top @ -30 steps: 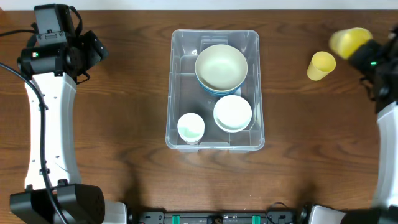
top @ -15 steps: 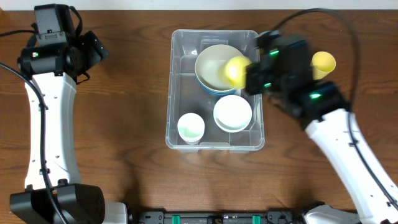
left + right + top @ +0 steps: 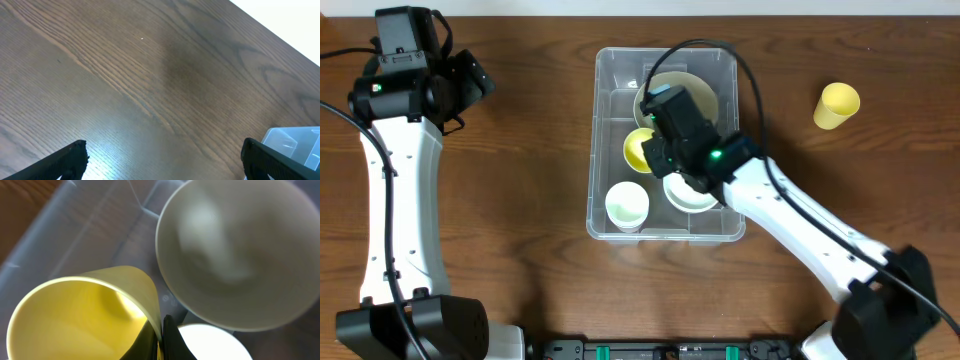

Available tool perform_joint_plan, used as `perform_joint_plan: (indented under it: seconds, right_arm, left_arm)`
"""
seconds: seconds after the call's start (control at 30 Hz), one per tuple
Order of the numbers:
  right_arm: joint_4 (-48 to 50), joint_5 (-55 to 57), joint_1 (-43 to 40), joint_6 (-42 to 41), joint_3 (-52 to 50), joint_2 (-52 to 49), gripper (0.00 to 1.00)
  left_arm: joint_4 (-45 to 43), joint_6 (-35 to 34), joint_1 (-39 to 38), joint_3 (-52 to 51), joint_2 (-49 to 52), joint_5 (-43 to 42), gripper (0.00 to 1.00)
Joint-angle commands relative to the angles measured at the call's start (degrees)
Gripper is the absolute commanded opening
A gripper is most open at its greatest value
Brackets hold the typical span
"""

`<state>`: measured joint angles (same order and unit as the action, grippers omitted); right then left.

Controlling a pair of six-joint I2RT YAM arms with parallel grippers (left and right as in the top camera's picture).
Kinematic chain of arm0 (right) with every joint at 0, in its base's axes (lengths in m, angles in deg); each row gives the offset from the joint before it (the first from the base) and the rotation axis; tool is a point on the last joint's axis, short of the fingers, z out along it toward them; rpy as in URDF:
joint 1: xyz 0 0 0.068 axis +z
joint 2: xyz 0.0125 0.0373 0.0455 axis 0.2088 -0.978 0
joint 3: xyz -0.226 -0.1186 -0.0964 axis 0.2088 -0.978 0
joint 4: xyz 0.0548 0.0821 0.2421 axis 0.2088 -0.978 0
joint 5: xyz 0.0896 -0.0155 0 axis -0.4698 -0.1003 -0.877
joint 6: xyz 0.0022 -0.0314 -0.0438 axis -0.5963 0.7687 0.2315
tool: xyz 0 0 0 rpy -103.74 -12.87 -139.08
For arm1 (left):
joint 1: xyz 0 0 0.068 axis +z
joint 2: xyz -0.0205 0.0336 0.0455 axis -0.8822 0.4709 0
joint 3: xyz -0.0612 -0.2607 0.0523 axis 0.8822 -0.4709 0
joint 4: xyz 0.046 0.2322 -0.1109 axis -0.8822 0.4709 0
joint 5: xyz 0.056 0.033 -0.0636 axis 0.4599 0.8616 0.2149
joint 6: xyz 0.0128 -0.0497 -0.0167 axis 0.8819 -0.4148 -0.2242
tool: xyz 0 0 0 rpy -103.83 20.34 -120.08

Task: Pack container
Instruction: 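Carry the yellow cup into the container's middle and lower it, then open the right gripper and retract to the remaining yellow cup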

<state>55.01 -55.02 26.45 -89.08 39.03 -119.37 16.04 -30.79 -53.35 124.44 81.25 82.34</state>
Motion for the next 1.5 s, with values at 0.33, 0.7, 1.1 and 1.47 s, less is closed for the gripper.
perform_joint_plan:
  seconds: [0.33, 0.7, 1.1, 1.47]
  right_arm:
    - [-0.42, 2.08, 0.61, 1.07, 0.37, -5.53, 0.01]
    - [-0.28, 0.42, 0.61, 1.07, 0.39, -5.60, 0.20]
    - [0.26, 0.44, 0.50, 0.57, 0.57, -5.05, 0.27]
    - [-1.46, 2.86, -4.31, -5.64, 2.60, 4.81, 0.28]
  left_arm:
    - [0.17, 0.11, 0.15, 0.52, 0.55, 0.92, 0.98]
    - [0.17, 0.11, 0.15, 0.52, 0.55, 0.92, 0.98]
    - [0.17, 0.11, 0.15, 0.52, 0.55, 0.92, 0.98]
    - [0.17, 0.11, 0.15, 0.52, 0.55, 0.92, 0.98]
